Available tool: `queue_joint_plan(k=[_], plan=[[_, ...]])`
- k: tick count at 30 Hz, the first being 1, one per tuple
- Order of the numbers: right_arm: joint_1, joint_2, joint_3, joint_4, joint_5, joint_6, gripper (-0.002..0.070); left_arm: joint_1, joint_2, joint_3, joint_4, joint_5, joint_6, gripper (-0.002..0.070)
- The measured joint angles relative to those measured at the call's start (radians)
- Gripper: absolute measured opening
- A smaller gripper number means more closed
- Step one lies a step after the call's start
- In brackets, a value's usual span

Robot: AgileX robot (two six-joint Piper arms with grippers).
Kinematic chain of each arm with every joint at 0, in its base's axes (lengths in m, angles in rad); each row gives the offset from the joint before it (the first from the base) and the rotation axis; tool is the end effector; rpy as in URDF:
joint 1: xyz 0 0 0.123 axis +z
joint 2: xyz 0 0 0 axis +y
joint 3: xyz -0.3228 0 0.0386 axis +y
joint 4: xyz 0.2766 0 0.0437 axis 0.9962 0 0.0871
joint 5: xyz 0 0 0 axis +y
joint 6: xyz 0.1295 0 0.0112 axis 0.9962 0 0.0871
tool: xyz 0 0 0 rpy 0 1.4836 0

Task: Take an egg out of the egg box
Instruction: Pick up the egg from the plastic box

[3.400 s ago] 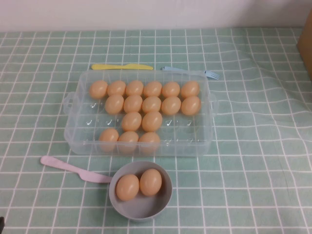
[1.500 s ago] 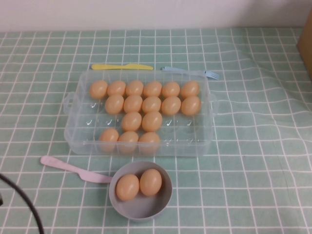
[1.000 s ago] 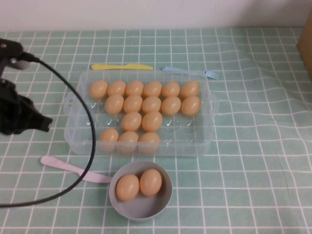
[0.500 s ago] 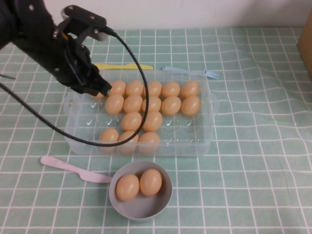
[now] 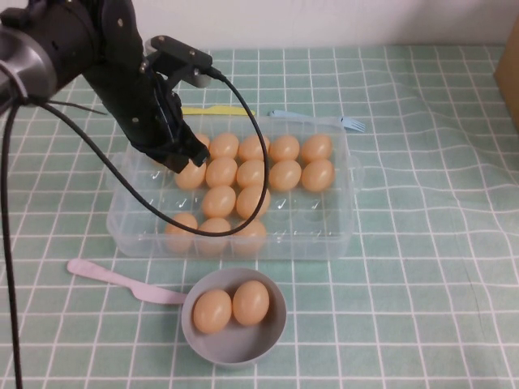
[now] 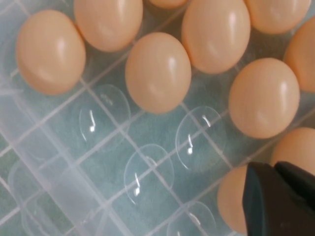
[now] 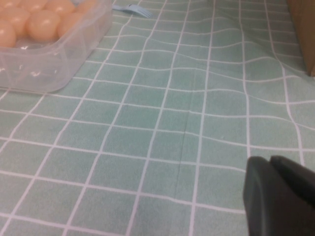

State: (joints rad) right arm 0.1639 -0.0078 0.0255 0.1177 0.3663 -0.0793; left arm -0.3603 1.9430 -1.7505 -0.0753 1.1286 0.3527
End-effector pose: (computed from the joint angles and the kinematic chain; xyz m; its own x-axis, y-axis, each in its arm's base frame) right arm 0.0765 0.0182 0.1601 -0.2924 -0.0173 -0.9561 -0.1939 0.9801 0.0415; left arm 0.4424 -0.1761 0.2773 -0.7205 0.6072 -0.3349 0.6319 0.7738 0.0436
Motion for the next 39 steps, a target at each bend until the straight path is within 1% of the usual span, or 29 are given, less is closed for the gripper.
queue_joint_plan(k=[2, 4, 6, 9, 10, 13, 16, 20, 27, 39], plan=[[0.0, 0.0, 0.0, 0.0, 0.0, 0.0, -0.0017, 0.0, 0.019, -0.008, 0.0, -0.002, 0.0, 0.0006], [0.0, 0.0, 0.0, 0.0, 0.0, 0.0, -0.0017, 0.0, 0.038, -0.018, 0.0, -0.002, 0.0, 0.0043], [0.0, 0.0, 0.0, 0.0, 0.0, 0.0, -0.0017, 0.0, 0.054, -0.025, 0.005, -0.004, 0.0, 0.0137], [0.0, 0.0, 0.0, 0.0, 0.0, 0.0, -0.0017, 0.0, 0.073, -0.027, 0.02, -0.02, 0.0, 0.032], [0.0, 0.0, 0.0, 0.0, 0.0, 0.0, -0.0017, 0.0, 0.076, -0.027, 0.028, -0.03, 0.0, 0.0364], [0.0, 0.0, 0.0, 0.0, 0.0, 0.0, -0.0017, 0.0, 0.078, -0.029, 0.042, -0.079, 0.0, 0.0418], [0.0, 0.0, 0.0, 0.0, 0.0, 0.0, -0.0017, 0.0, 0.078, -0.029, 0.045, -0.119, 0.0, 0.0432], [0.0, 0.0, 0.0, 0.0, 0.0, 0.0, -0.0017, 0.0, 0.089, -0.03, 0.046, -0.128, 0.0, 0.0438], [0.0, 0.0, 0.0, 0.0, 0.0, 0.0, -0.0017, 0.0, 0.133, -0.03, 0.048, -0.136, 0.044, 0.0438], [0.0, 0.0, 0.0, 0.0, 0.0, 0.002, -0.0017, 0.0, 0.169, -0.03, 0.066, -0.172, 0.055, 0.0438]])
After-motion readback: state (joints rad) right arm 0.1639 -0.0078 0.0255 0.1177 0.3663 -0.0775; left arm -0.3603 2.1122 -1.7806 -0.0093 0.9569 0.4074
